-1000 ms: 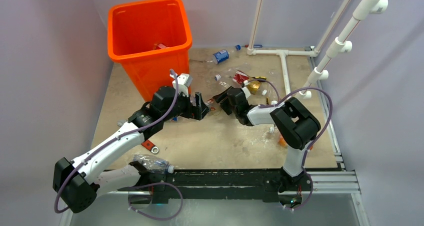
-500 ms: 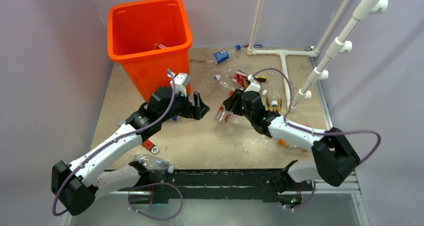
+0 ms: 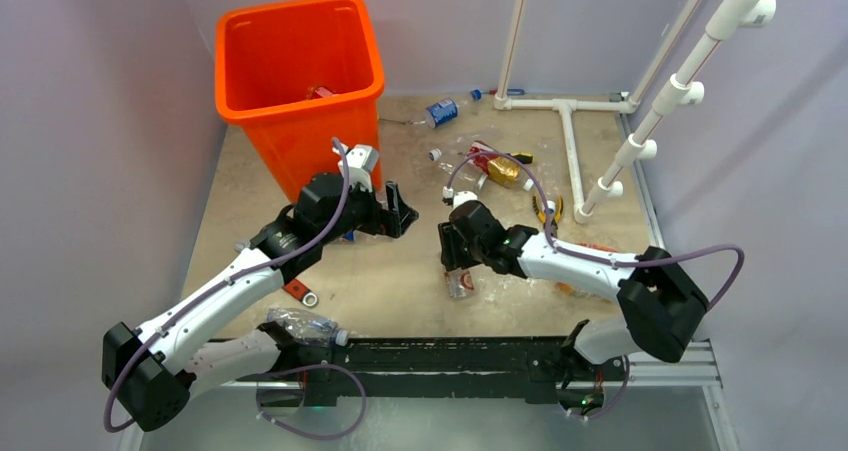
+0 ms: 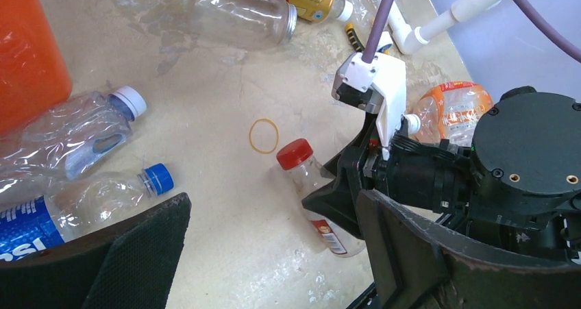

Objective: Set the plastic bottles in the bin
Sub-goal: Pick up the plastic bottle at the center of the board.

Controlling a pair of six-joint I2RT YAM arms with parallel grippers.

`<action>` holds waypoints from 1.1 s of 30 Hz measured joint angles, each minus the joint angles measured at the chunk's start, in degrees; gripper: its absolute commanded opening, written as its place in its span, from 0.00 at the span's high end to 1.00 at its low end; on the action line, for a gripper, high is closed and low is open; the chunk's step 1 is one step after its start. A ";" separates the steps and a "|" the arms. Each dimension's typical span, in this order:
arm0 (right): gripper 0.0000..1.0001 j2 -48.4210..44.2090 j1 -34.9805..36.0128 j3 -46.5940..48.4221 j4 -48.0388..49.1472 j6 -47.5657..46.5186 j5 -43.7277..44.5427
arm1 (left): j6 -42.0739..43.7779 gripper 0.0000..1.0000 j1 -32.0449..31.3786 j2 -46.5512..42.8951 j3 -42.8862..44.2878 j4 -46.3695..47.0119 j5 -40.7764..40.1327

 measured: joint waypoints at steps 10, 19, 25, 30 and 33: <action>0.05 -0.17 0.13 -0.02 -3.50 -1.53 -4.04 | 0.00 0.09 0.00 0.00 0.00 0.00 -0.07; 0.18 -0.70 1.49 -2.84 -2.49 -0.79 -6.27 | -0.02 0.09 0.00 0.00 0.00 0.00 -0.07; 0.41 1.18 1.68 -5.01 -0.68 0.22 -6.86 | -0.02 0.09 0.00 0.00 0.00 0.00 -0.09; 0.56 -0.68 1.84 -6.03 0.15 1.07 -5.92 | -0.02 0.09 0.00 0.00 0.00 0.00 -0.31; 0.59 -8.37 2.03 -7.82 0.55 1.11 -4.20 | -0.02 0.09 0.00 0.00 0.00 0.02 -0.44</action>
